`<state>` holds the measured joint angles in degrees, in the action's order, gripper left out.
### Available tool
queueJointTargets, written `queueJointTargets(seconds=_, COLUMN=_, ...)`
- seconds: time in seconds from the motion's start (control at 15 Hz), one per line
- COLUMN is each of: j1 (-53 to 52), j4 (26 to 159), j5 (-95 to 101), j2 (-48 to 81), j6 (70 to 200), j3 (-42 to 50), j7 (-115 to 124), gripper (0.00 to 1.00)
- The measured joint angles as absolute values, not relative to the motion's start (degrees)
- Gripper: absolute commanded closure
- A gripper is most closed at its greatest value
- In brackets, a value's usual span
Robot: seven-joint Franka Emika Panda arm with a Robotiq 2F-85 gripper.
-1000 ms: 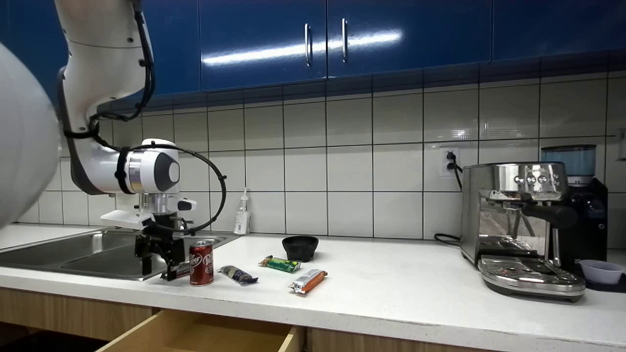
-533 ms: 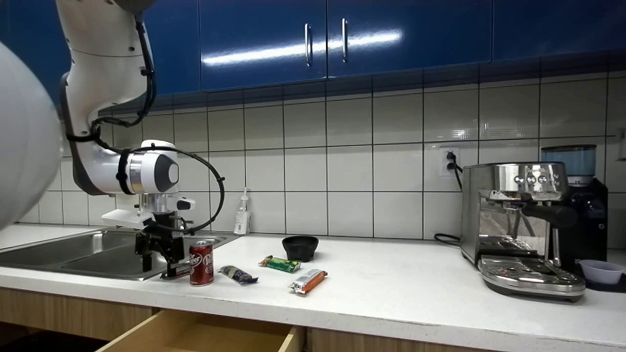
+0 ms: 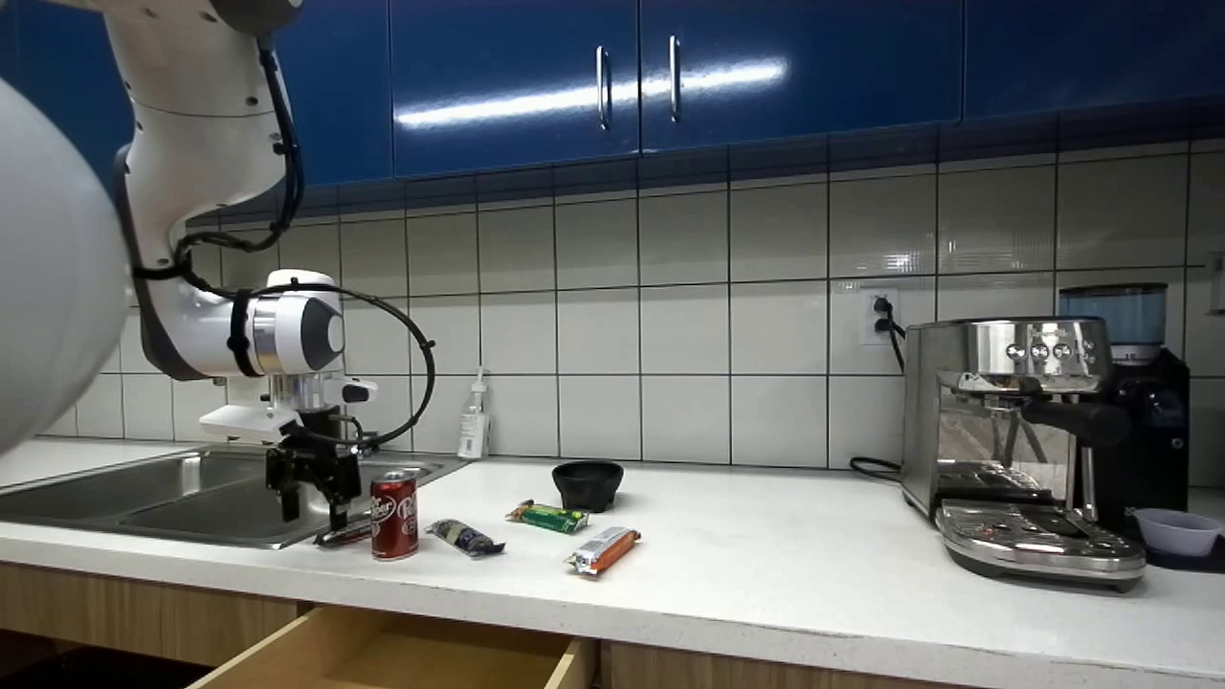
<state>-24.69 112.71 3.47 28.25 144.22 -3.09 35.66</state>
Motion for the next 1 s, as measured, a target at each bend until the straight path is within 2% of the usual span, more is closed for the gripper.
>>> queueJointTargets(seconds=1.0, j1=-25.51, j4=105.19, j5=5.13, j2=35.08, j6=142.26, j3=0.95, j7=37.48, gripper=0.00)
